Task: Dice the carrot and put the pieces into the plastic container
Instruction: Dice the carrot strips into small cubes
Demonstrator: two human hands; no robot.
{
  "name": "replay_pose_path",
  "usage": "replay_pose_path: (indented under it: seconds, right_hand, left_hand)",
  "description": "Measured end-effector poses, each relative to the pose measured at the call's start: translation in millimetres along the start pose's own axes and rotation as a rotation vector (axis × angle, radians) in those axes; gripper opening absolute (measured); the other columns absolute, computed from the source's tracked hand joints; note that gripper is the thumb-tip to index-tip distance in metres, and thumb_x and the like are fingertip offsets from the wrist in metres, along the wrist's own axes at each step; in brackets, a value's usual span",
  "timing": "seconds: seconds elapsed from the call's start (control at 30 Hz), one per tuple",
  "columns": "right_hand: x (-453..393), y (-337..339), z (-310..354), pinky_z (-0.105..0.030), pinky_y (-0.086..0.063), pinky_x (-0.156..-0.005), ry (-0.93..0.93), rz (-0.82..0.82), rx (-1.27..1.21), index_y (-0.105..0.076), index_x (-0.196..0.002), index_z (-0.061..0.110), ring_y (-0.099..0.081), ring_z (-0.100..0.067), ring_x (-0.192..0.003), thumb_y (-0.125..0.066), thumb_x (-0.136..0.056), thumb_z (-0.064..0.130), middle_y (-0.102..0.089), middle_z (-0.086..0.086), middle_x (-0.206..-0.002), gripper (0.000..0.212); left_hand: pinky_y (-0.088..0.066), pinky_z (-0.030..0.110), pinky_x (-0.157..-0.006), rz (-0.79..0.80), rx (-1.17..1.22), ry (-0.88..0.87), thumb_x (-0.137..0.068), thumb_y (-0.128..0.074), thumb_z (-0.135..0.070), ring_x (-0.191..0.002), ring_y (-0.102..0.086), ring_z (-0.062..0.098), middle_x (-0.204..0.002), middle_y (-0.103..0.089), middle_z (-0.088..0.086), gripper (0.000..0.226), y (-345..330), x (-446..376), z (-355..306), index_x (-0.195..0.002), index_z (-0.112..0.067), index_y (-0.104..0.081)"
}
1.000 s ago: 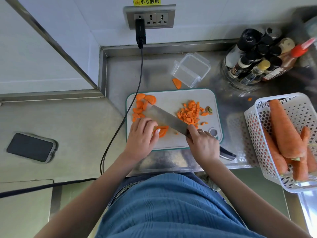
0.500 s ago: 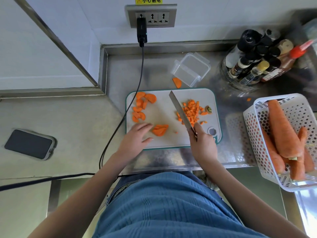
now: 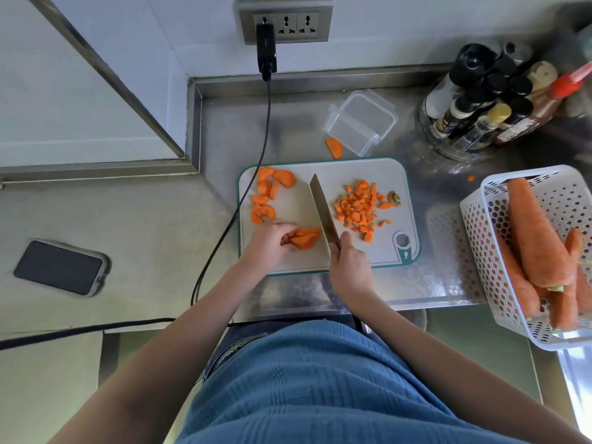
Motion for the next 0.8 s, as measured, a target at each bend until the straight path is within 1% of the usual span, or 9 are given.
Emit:
replay_pose_path:
  seconds: [0.07, 0.17, 0.27, 0.37, 0.47, 0.57, 0.63, 0.7, 0.8]
  right_hand:
    - [0, -4, 4, -0.041, -0.046, -0.056, 0.001, 0.008, 0.002, -0.034, -0.094, 0.014, -0.055, -0.032, -0.065, -0.031, -0.103, 0.021, -0.055, -0.01, -0.073, 0.012]
    - [0, -7, 7, -0.046, -0.051, -0.059, -0.009, 0.028, -0.006, -0.035, -0.095, 0.013, -0.057, -0.033, -0.067, -0.032, -0.103, 0.022, -0.059, -0.013, -0.076, 0.012]
    - [-2, -5, 6, -0.043, -0.049, -0.06, -0.024, 0.037, -0.037, -0.037, -0.097, 0.011, -0.056, -0.031, -0.068, -0.033, -0.104, 0.023, -0.059, -0.013, -0.079, 0.014]
    - [-4, -2, 7, -0.039, -0.046, -0.058, -0.027, 0.041, -0.056, -0.039, -0.098, 0.011, -0.055, -0.027, -0.066, -0.034, -0.103, 0.025, -0.058, -0.011, -0.08, 0.016]
    - [-3, 3, 7, -0.034, -0.04, -0.052, -0.029, 0.024, -0.072, -0.04, -0.097, 0.01, -0.053, -0.026, -0.064, -0.034, -0.103, 0.025, -0.057, -0.011, -0.077, 0.017]
    - [0, 9, 11, -0.03, -0.032, -0.045, -0.014, -0.017, -0.104, -0.039, -0.098, 0.012, -0.051, -0.024, -0.06, -0.034, -0.103, 0.024, -0.054, -0.007, -0.071, 0.014]
    - [2, 8, 15, -0.029, -0.028, -0.044, -0.016, -0.014, -0.111, -0.038, -0.097, 0.012, -0.048, -0.02, -0.057, -0.034, -0.103, 0.024, -0.052, -0.005, -0.068, 0.015]
    - [4, 6, 18, -0.029, -0.027, -0.044, -0.02, -0.002, -0.106, -0.037, -0.095, 0.011, -0.048, -0.021, -0.056, -0.034, -0.103, 0.025, -0.051, -0.005, -0.067, 0.017]
    - [4, 3, 20, -0.03, -0.029, -0.044, -0.027, -0.009, -0.098, -0.037, -0.093, 0.012, -0.049, -0.026, -0.058, -0.033, -0.103, 0.027, -0.053, -0.008, -0.068, 0.018]
  left_hand:
    - [-0.051, 0.037, -0.082, -0.031, 0.01, 0.006, -0.075, -0.073, 0.001, -0.086, -0.063, 0.025, -0.095, -0.067, 0.014, 0.034, -1, -1, -3, -0.109, -0.001, -0.067]
    - [-0.051, 0.032, -0.084, -0.059, 0.02, 0.038, -0.076, -0.071, 0.002, -0.088, -0.064, 0.024, -0.098, -0.068, 0.014, 0.04, -2, -2, -4, -0.115, -0.001, -0.064]
    - [-0.051, 0.03, -0.084, -0.051, 0.022, 0.032, -0.075, -0.073, 0.001, -0.087, -0.064, 0.024, -0.098, -0.067, 0.014, 0.041, -4, -1, -2, -0.115, -0.001, -0.064]
    - [-0.051, 0.032, -0.085, -0.04, 0.016, 0.024, -0.073, -0.075, 0.0, -0.087, -0.063, 0.023, -0.1, -0.065, 0.014, 0.043, -5, 0, 0, -0.115, -0.001, -0.064]
    - [-0.043, 0.026, -0.089, -0.059, -0.051, -0.023, -0.068, -0.08, -0.006, -0.097, -0.058, 0.024, -0.107, -0.057, 0.013, 0.051, -4, 1, 0, -0.116, -0.002, -0.063]
    - [-0.04, 0.034, -0.099, -0.044, -0.102, -0.111, -0.068, -0.082, -0.014, -0.114, -0.051, 0.026, -0.124, -0.055, 0.012, 0.059, -3, 1, 2, -0.122, -0.008, -0.061]
    - [-0.034, 0.036, -0.107, 0.039, -0.109, -0.151, -0.073, -0.078, -0.015, -0.127, -0.044, 0.023, -0.135, -0.052, 0.008, 0.058, -3, -1, 2, -0.127, -0.01, -0.058]
    - [-0.034, 0.036, -0.108, 0.103, -0.151, -0.204, -0.078, -0.075, -0.013, -0.129, -0.044, 0.023, -0.131, -0.057, 0.008, 0.051, -4, -6, 4, -0.126, -0.009, -0.059]
    - [-0.042, 0.034, -0.099, 0.079, -0.189, -0.214, -0.078, -0.073, -0.011, -0.119, -0.052, 0.027, -0.118, -0.066, 0.007, 0.041, -7, -7, 8, -0.118, -0.008, -0.065]
Point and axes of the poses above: each hand's wrist, its own x-axis away from the middle knuckle, its own y-axis out of the back of the hand, z = x × y, the point moved 1 cm from there along -x, towards the middle knuckle
